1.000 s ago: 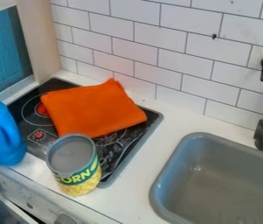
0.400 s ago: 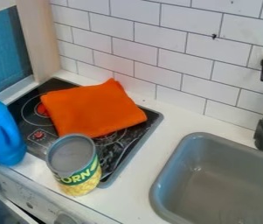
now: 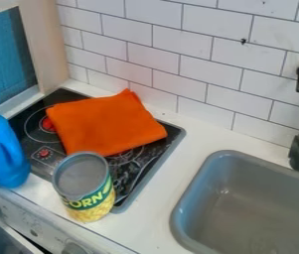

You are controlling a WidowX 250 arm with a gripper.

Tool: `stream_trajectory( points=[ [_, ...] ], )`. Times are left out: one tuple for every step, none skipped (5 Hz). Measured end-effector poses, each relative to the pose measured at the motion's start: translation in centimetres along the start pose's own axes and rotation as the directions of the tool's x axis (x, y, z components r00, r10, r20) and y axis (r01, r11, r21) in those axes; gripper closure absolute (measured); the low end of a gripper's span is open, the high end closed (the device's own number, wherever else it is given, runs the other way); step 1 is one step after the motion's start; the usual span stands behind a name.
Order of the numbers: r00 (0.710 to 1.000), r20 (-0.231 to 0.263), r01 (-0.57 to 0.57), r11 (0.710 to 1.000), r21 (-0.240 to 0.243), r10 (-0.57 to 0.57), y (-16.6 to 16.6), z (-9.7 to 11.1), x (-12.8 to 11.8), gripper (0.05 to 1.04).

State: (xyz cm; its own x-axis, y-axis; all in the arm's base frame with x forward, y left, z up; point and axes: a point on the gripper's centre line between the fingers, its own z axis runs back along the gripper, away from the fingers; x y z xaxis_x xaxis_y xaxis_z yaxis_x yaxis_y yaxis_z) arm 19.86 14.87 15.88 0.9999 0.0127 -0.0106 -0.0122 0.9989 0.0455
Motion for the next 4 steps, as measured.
stream_trajectory(
  points=[
    [1.0, -0.018, 0.003, 1.0, -0.012, -0.003, 0.1, -0.9, 0.3, 0.083],
    [1.0, -0.031, 0.004, 1.0, -0.022, -0.005, 0.2, -1.7, 0.6, 0.083],
    [0.999, -0.035, -0.002, 1.0, -0.024, 0.001, 0.3, -1.9, 0.7, 0.083],
    [0.999, -0.034, 0.004, 1.0, -0.022, -0.005, 0.1, -2.2, 0.9, 0.122]
  ],
)
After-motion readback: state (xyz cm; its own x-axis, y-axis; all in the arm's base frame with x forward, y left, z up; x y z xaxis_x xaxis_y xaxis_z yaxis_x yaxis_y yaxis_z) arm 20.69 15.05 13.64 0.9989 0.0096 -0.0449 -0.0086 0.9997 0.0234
